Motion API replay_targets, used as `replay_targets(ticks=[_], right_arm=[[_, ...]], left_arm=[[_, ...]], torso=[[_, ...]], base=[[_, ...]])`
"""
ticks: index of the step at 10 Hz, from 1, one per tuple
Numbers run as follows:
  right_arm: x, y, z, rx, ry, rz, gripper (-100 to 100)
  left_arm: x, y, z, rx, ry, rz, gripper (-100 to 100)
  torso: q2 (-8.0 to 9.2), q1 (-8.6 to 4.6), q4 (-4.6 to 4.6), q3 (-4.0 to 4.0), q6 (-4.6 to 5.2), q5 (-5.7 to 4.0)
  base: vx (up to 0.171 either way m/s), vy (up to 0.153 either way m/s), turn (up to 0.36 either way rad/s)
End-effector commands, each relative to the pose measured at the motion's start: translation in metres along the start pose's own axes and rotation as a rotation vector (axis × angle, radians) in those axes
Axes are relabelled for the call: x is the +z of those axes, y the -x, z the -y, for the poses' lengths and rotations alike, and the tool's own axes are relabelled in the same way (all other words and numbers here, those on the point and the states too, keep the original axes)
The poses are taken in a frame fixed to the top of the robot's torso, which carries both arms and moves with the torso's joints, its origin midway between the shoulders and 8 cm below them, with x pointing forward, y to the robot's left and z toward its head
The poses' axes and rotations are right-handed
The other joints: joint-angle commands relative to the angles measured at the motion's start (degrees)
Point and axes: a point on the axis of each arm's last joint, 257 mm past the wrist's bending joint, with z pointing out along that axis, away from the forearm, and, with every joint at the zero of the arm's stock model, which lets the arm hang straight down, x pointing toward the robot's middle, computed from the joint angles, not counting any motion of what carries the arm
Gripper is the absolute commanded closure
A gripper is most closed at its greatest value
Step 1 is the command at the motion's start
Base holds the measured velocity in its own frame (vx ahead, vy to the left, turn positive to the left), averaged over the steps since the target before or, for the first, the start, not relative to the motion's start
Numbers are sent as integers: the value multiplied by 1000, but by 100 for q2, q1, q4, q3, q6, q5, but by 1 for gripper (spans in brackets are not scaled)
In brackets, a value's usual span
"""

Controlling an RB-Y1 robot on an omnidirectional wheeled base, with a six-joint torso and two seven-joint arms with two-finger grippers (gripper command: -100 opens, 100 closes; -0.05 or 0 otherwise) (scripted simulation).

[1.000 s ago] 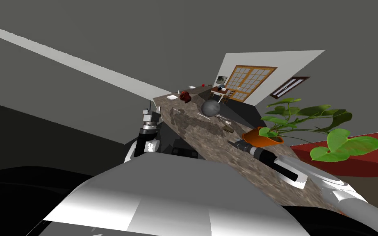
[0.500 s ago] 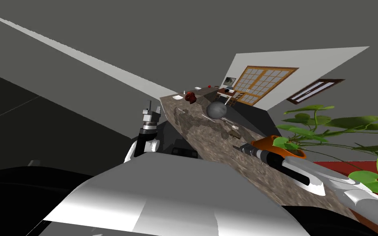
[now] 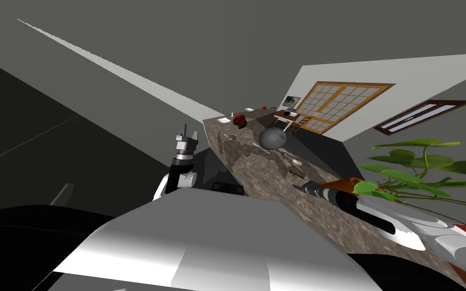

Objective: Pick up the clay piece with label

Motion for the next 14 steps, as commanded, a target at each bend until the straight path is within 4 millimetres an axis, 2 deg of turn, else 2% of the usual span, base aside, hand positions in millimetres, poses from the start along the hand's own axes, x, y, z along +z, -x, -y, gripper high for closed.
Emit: replay_targets(ticks=[1, 2, 3, 4, 8, 9, 12, 13, 14], right_arm=[[-11, -33, 12, -42, -17, -95, -100], [-19, -54, 18, -66, -23, -155, -100], [-18, -49, 21, -70, -29, -145, -100], [-19, -55, 19, -66, -25, -156, -100], [-55, -135, 33, -136, -32, -366, -100], [-55, -133, 34, -137, -35, -362, -100], [-80, -180, 32, -161, -23, -475, -100], [-80, -180, 32, -161, -23, -475, -100], [-86, -191, 31, -164, -19, -500, -100]], left_arm=[[0, 0, 0, 0, 0, 0, 0], [0, 0, 0, 0, 0, 0, 0], [0, 0, 0, 0, 0, 0, 0], [0, 0, 0, 0, 0, 0, 0], [0, 0, 0, 0, 0, 0, 0], [0, 0, 0, 0, 0, 0, 0], [0, 0, 0, 0, 0, 0, 0], [0, 0, 0, 0, 0, 0, 0], [0, 0, 0, 0, 0, 0, 0]], torso=[[0, 0, 0, 0, 0, 0], [-8, -2, -2, -5, -2, 0], [-12, -8, -3, -7, 1, -2], [-8, -8, -1, -5, 11, -2], [-10, -13, -2, -6, 4, -3], [-12, -15, -2, -7, 6, -3], [-5, -8, -1, -3, 5, -2], [-5, -12, -1, -3, 8, -2], [-1, -11, 1, 0, 14, -4]], base=[[27, -1, 447], [33, -15, 408], [31, -19, 76], [17, -7, -67], [29, -22, 316], [27, -31, 58], [19, -25, 208], [13, -29, 50], [-4, -13, 52]])
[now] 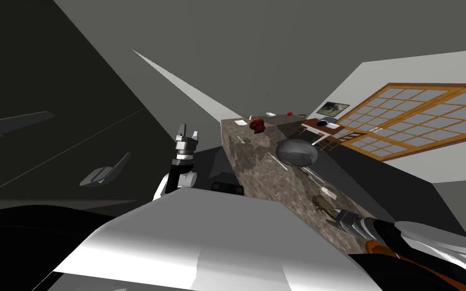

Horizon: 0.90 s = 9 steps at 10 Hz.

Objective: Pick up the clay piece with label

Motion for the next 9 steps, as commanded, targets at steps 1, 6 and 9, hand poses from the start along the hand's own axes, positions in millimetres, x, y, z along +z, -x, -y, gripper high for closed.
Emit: replay_targets(ticks=[1, 6, 9], right_arm=[[-1, -22, -9, -6, 12, -44, -100], [11, -44, -24, 84, 9, -54, -100], [17, -63, -37, 140, 10, -72, -100]], left_arm=[[0, 0, 0, 0, 0, 0, 0], [0, 0, 0, 0, 0, 0, 0], [0, 0, 0, 0, 0, 0, 0]], torso=[[0, 0, 0, 0, 0, 0], [22, -1, 5, 12, -4, 0], [35, -1, 8, 20, -1, 0]], base=[[6, -28, 201], [-45, -14, 168], [-86, -16, 236]])
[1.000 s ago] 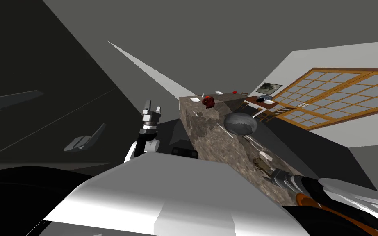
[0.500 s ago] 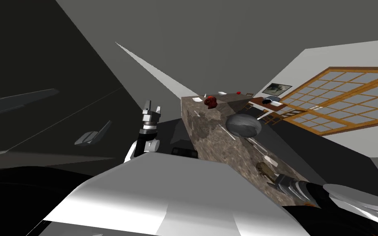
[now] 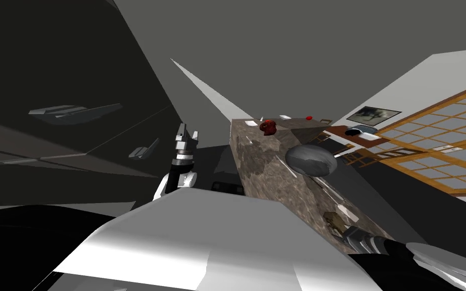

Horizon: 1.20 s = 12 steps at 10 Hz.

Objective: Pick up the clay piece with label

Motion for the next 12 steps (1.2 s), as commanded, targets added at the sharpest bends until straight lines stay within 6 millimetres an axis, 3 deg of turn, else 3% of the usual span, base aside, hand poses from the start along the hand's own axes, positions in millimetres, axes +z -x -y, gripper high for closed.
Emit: replay_targets(ticks=[1, 2, 6, 7, 8, 12], right_arm=[[0, 0, 0, 0, 0, 0, -100], [0, -1, 0, 2, 0, -1, 100], [0, -1, 0, 0, 1, -1, 100], [0, -1, 0, -1, 1, -1, 0], [-1, 6, 3, -17, 0, 5, 100], [-16, 45, 22, -132, -1, 39, 100]], left_arm=[[0, 0, 0, 0, 0, 0, 0], [0, 0, 0, 0, 0, 0, 0], [0, 0, 0, 0, 0, 0, 0], [0, 0, 0, 0, 0, 0, 0], [0, 0, 0, 0, 0, 0, 0], [0, 0, 0, 0, 0, 0, 0]], torso=[[0, 0, 0, 0, 0, 0], [-13, 1, -3, -7, 3, 1], [-29, 0, -6, -17, 4, 0], [-29, 0, -6, -17, 5, 0], [-29, 0, -6, -17, 5, 0], [-66, 22, -13, -37, 13, 7]], base=[[-26, -5, 28], [-6, -1, -7], [0, 0, 0], [0, 0, 0], [50, -3, -220], [103, 28, -321]])
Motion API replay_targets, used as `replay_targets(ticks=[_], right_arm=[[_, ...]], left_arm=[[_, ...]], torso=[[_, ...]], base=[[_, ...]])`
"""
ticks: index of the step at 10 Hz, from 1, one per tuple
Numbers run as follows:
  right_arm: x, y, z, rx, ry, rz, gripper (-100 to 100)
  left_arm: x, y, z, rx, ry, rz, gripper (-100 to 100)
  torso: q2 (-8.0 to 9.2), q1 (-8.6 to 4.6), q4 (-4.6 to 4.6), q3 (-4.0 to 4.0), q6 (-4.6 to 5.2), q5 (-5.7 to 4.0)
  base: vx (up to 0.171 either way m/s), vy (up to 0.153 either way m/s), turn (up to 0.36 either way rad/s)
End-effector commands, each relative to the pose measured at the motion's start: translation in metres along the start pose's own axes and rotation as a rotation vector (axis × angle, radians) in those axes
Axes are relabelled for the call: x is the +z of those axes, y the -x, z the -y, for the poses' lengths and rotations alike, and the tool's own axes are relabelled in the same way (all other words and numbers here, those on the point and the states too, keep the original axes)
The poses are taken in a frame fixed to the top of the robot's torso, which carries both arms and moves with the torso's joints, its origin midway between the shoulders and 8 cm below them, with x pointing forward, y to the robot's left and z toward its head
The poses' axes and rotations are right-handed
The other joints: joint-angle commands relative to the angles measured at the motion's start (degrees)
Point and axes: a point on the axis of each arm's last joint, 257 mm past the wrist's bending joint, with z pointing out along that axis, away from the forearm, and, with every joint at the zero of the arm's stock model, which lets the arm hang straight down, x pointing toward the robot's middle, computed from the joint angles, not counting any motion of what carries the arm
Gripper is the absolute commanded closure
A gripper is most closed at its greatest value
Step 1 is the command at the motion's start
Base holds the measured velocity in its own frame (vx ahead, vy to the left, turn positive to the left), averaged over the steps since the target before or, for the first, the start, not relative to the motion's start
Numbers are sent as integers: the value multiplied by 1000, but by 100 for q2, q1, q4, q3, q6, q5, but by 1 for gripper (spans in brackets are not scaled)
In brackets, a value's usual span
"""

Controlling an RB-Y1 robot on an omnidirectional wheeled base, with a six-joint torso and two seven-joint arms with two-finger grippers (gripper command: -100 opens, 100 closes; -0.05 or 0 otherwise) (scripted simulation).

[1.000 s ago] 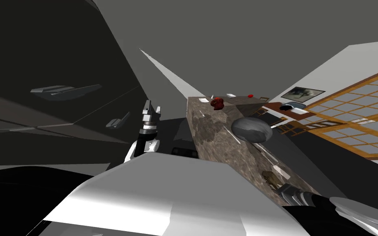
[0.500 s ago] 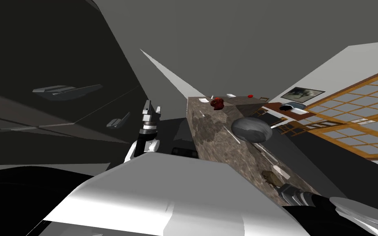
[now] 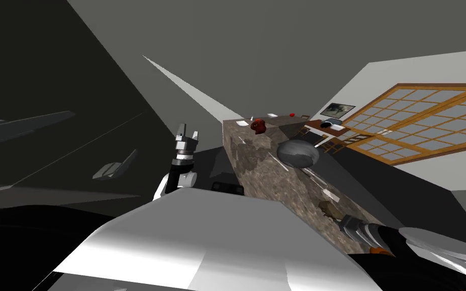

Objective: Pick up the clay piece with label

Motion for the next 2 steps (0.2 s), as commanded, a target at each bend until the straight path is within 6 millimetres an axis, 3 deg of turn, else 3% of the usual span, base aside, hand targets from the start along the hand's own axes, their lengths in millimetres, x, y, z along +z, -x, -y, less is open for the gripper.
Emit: replay_targets(ticks=[1, 2], right_arm=[[0, 0, 0, 0, 0, 0, 100], [0, 1, 0, -3, 2, 1, 0]], left_arm=[[0, 0, 0, 0, 0, 0, 0], [0, 0, 0, 0, 0, 0, 0]], torso=[[0, 0, 0, 0, 0, 0], [14, -9, 2, 8, -6, -3]], base=[[37, 23, -51], [7, 6, 9]])
